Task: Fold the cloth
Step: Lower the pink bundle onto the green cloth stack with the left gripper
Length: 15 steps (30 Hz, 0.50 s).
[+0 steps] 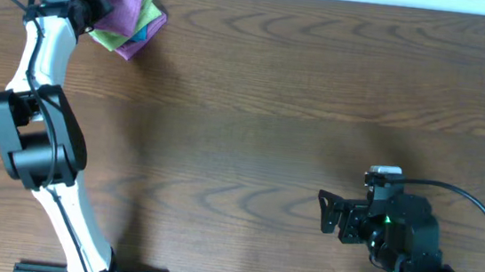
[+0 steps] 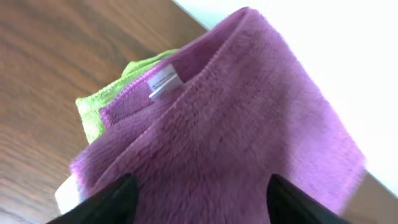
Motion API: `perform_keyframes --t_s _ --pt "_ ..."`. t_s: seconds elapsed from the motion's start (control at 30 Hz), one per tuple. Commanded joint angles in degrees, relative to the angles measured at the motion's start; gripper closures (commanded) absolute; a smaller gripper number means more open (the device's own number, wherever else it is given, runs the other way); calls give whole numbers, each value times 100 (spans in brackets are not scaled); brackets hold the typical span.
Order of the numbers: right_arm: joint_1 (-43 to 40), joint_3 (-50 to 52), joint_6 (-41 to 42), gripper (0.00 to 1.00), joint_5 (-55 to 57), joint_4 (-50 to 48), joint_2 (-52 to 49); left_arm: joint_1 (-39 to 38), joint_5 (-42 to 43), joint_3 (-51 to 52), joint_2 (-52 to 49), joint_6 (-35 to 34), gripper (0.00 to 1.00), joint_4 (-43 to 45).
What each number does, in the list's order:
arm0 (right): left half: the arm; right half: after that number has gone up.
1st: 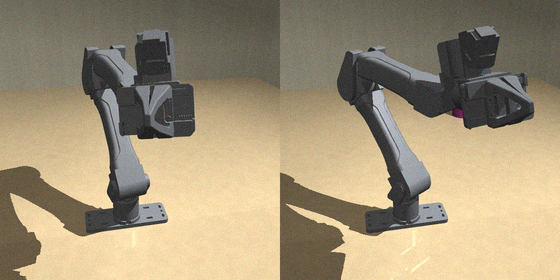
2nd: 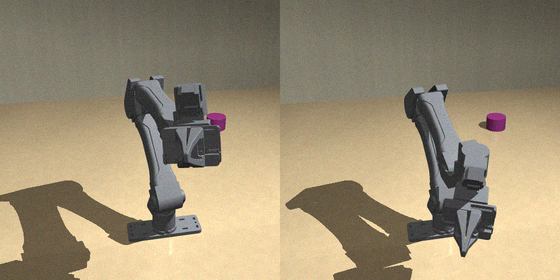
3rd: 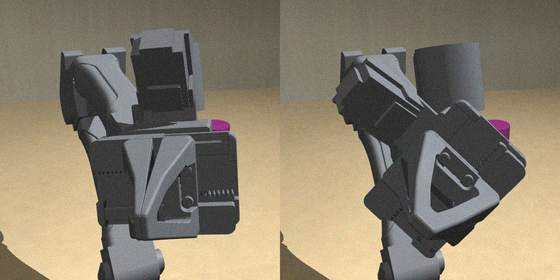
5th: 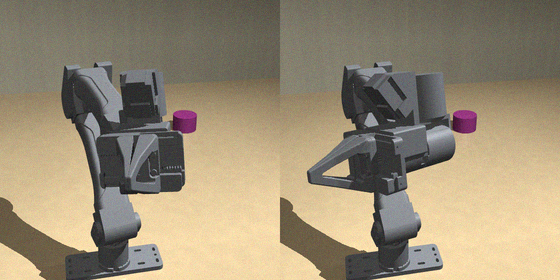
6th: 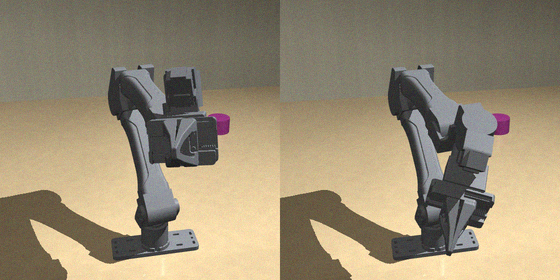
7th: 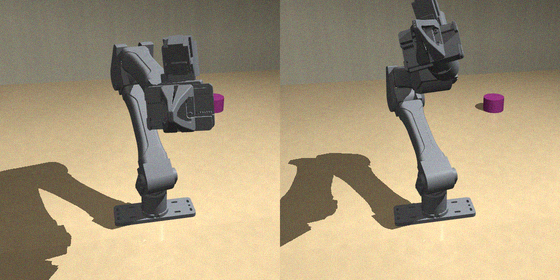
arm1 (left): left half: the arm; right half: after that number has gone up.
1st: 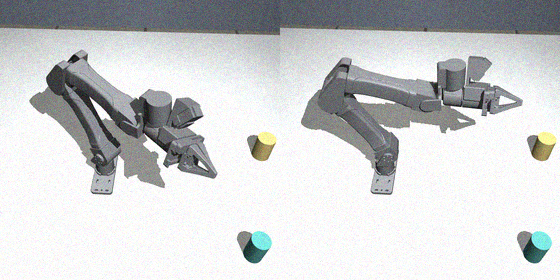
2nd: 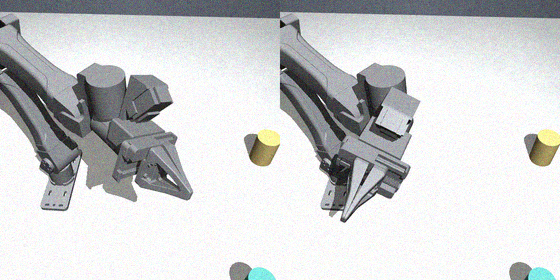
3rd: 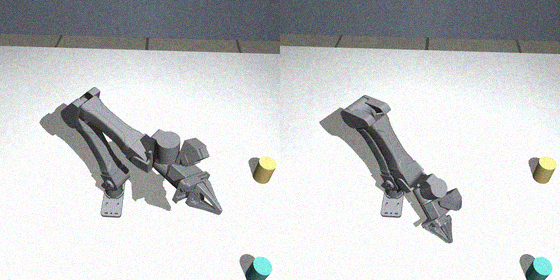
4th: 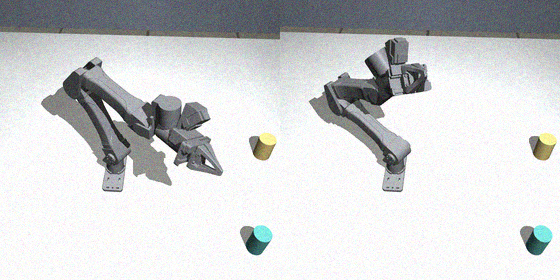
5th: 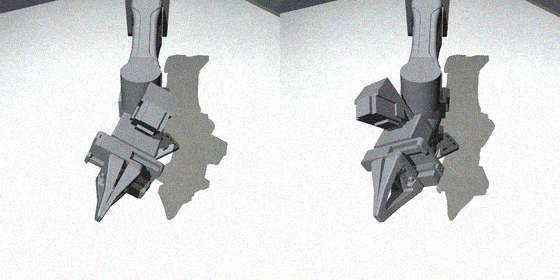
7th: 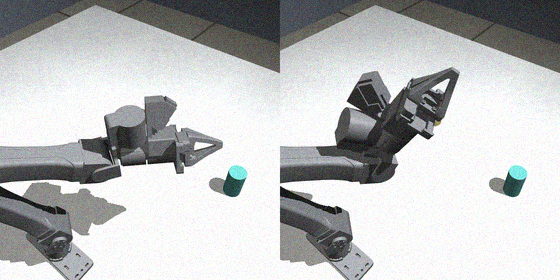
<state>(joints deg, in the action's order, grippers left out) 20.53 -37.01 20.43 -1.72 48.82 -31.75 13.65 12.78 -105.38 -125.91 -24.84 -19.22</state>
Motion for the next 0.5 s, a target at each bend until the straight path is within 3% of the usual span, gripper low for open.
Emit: perform_keyframes --t_s 0.0,0.03,0.47 --pt "-31 24 79 1 -20 9 26 -13 109 -131 662 245 10 -160" --pt "-31 24 76 1 -20 11 26 -17 131 -131 800 302 4 -291" --pt "-31 24 76 1 -20 11 26 -17 490 -131 2124 378 5 -2070"
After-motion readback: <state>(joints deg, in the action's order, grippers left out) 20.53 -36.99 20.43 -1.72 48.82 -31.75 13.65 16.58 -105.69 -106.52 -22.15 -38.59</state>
